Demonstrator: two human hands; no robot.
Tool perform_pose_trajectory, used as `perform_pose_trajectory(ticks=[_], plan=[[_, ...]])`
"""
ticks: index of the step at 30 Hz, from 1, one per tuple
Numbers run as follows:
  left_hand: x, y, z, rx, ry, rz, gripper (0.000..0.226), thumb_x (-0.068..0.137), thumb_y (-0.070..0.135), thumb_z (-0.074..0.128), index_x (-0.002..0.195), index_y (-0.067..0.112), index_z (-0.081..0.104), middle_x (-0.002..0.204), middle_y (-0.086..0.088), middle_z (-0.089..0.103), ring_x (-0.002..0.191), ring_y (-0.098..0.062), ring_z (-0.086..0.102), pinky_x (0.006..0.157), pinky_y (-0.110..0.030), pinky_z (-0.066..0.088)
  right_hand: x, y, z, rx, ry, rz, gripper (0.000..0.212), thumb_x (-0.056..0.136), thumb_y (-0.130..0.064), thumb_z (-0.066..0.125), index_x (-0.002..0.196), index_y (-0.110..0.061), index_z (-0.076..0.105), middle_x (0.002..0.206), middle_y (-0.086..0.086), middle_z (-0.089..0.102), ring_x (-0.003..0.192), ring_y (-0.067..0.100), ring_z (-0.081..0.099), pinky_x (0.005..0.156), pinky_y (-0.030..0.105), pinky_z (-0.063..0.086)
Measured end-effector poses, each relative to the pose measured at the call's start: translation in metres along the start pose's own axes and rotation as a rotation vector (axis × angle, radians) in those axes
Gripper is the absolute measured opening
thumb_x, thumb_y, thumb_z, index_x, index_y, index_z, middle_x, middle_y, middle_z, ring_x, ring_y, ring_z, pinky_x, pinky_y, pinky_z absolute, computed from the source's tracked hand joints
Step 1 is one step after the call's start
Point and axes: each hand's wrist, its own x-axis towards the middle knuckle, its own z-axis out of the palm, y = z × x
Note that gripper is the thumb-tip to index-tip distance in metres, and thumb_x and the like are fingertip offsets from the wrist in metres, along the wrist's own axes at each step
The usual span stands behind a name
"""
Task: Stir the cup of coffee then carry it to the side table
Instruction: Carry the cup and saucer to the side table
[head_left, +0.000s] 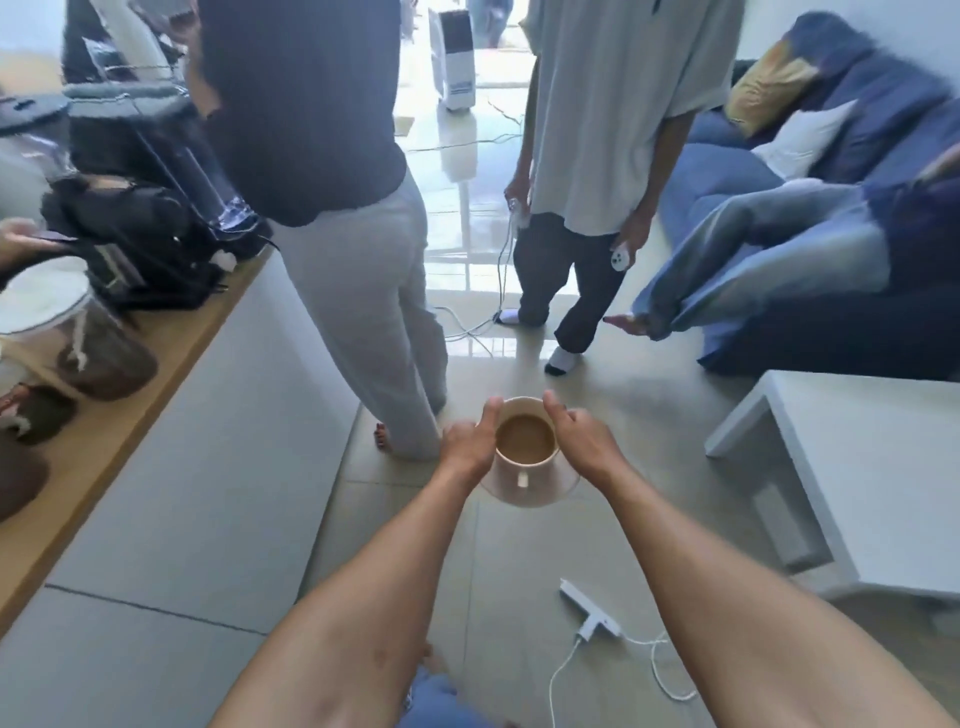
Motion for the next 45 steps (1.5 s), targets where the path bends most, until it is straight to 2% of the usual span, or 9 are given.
perform_pose_trajectory(ticks=[4, 8, 15, 19, 21, 24, 30, 36, 45], plan=[[0.002, 0.029, 0.041, 0.055, -0.097, 0.069, 0.088, 0.085, 0.078, 0.029, 0.112, 0.003, 0.067, 0.111, -0.014, 0.063, 0.099, -0.031, 0.056, 0.088, -0.038, 0.044, 0.001, 0.032, -0.039, 0.030, 0.096, 0.071, 0.095, 0.076, -0.085, 0.025, 0.108, -0.006, 0.068, 0.113, 0.014, 0.067, 0.100, 0.029, 0.060, 0.076, 0.033, 0.039], [0.009, 0.058, 0.079, 0.068, -0.216, 0.100, 0.064, 0.091, 0.070, 0.036, 0.087, 0.011, 0.061, 0.103, -0.009, 0.060, 0.090, -0.026, 0.054, 0.078, -0.034, 0.039, 0.004, 0.056, -0.076, 0.074, 0.193, 0.146, 0.093, 0.077, -0.084, 0.025, 0.103, -0.006, 0.067, 0.109, 0.011, 0.067, 0.097, 0.028, 0.059, 0.075, 0.034, 0.039], [0.038, 0.110, 0.137, 0.127, -0.366, 0.168, 0.068, 0.087, 0.075, 0.039, 0.103, 0.012, 0.060, 0.103, -0.004, 0.058, 0.095, -0.026, 0.053, 0.082, -0.035, 0.039, 0.027, 0.086, -0.123, 0.171, 0.350, 0.244, 0.095, 0.073, -0.089, 0.023, 0.094, -0.010, 0.071, 0.100, 0.008, 0.071, 0.092, 0.026, 0.064, 0.080, 0.038, 0.048], [0.067, 0.142, 0.170, 0.146, -0.438, 0.220, 0.075, 0.084, 0.076, 0.044, 0.102, 0.007, 0.067, 0.101, -0.007, 0.066, 0.091, -0.024, 0.060, 0.080, -0.036, 0.044, 0.041, 0.088, -0.149, 0.222, 0.431, 0.267, 0.078, 0.084, -0.079, 0.026, 0.089, -0.016, 0.071, 0.094, 0.003, 0.070, 0.091, 0.022, 0.065, 0.080, 0.038, 0.049], [0.081, 0.157, 0.186, 0.182, -0.475, 0.258, 0.073, 0.086, 0.074, 0.044, 0.098, 0.005, 0.066, 0.094, -0.007, 0.066, 0.089, -0.024, 0.060, 0.081, -0.037, 0.045, 0.052, 0.091, -0.161, 0.217, 0.468, 0.289, 0.077, 0.087, -0.076, 0.024, 0.097, -0.016, 0.071, 0.100, 0.006, 0.070, 0.094, 0.024, 0.063, 0.077, 0.034, 0.044], [0.103, 0.178, 0.203, 0.229, -0.515, 0.318, 0.079, 0.086, 0.075, 0.039, 0.105, 0.004, 0.066, 0.103, -0.010, 0.065, 0.094, -0.028, 0.059, 0.083, -0.037, 0.045, 0.074, 0.096, -0.175, 0.183, 0.499, 0.327, 0.080, 0.088, -0.076, 0.020, 0.104, -0.017, 0.071, 0.104, 0.006, 0.068, 0.096, 0.024, 0.061, 0.078, 0.033, 0.041], [0.142, 0.226, 0.230, 0.289, -0.593, 0.412, 0.081, 0.085, 0.076, 0.041, 0.108, 0.003, 0.067, 0.107, -0.013, 0.066, 0.093, -0.030, 0.060, 0.079, -0.034, 0.043, 0.114, 0.094, -0.202, 0.238, 0.579, 0.367, 0.091, 0.075, -0.090, 0.010, 0.099, -0.026, 0.070, 0.101, -0.001, 0.071, 0.092, 0.017, 0.065, 0.084, 0.039, 0.052], [0.161, 0.252, 0.256, 0.360, -0.651, 0.465, 0.084, 0.081, 0.081, 0.037, 0.106, 0.006, 0.065, 0.105, -0.011, 0.066, 0.094, -0.029, 0.062, 0.088, -0.042, 0.050, 0.132, 0.100, -0.221, 0.272, 0.651, 0.425, 0.082, 0.086, -0.078, 0.016, 0.109, -0.021, 0.069, 0.108, 0.003, 0.067, 0.100, 0.021, 0.060, 0.083, 0.034, 0.043], [0.167, 0.282, 0.330, 0.428, -0.773, 0.514, 0.074, 0.088, 0.074, 0.038, 0.095, 0.007, 0.068, 0.095, -0.007, 0.066, 0.079, -0.017, 0.060, 0.067, -0.031, 0.042, 0.141, 0.139, -0.265, 0.346, 0.704, 0.509, 0.068, 0.098, -0.063, 0.023, 0.111, -0.012, 0.066, 0.118, 0.011, 0.064, 0.097, 0.021, 0.050, 0.084, 0.030, 0.035]])
